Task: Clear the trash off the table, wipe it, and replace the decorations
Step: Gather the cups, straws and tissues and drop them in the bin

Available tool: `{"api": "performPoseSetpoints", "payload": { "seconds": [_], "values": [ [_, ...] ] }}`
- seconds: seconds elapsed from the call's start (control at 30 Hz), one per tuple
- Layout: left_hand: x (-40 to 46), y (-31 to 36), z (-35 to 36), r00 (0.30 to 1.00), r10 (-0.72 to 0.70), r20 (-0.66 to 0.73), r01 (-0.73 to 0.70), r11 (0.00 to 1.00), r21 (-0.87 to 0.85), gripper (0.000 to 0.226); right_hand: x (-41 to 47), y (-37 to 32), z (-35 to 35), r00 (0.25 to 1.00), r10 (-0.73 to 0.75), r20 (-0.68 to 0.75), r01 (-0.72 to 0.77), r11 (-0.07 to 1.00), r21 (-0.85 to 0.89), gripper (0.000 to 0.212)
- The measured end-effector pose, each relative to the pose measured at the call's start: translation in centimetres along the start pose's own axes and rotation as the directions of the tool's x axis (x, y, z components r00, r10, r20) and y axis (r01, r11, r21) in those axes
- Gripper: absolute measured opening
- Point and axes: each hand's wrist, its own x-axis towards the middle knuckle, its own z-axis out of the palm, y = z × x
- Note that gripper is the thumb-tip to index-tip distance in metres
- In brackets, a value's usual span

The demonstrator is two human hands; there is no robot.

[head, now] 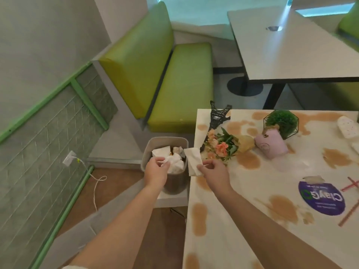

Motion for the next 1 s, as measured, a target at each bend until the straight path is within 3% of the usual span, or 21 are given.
{"api": "performPoseSetpoints", "payload": {
  "seconds": [0.3,0.47,0.63,0.77,1.0],
  "values": [
    [7.2,-2.1,-1.0,0.992,-0.027,0.123,0.014,0.995,0.103,0.04,5.6,-2.6,6.0,0.992,-0.121,-0.031,0.112,0.971,-0.213,0.01],
    [8.3,-3.4,-1.5,0.998,0.018,0.052,-0.024,0.992,0.122,0.028,8.3,-3.3,9.4,0.96,-0.275,-0.043,0.237,0.891,-0.388,0.011],
    [7.1,-2.6,-1.3,0.993,0.088,0.082,-0.099,0.984,0.15,0.022,7.5,-1.0,10.3,0.962,-0.211,0.176,0.274,0.789,-0.55,0.036],
    [5.2,-1.7,-0.5,0.985,0.115,0.127,-0.134,0.98,0.148,0.024,5.1,0.3,8.0,0.974,-0.185,0.134,0.228,0.839,-0.494,0.026],
    [-2.5,2.4,3.5,0.946,0.195,0.26,-0.237,0.961,0.142,0.015,0.3,0.8,-2.6,0.988,-0.146,-0.043,0.124,0.936,-0.331,0.017]
  ]
}}
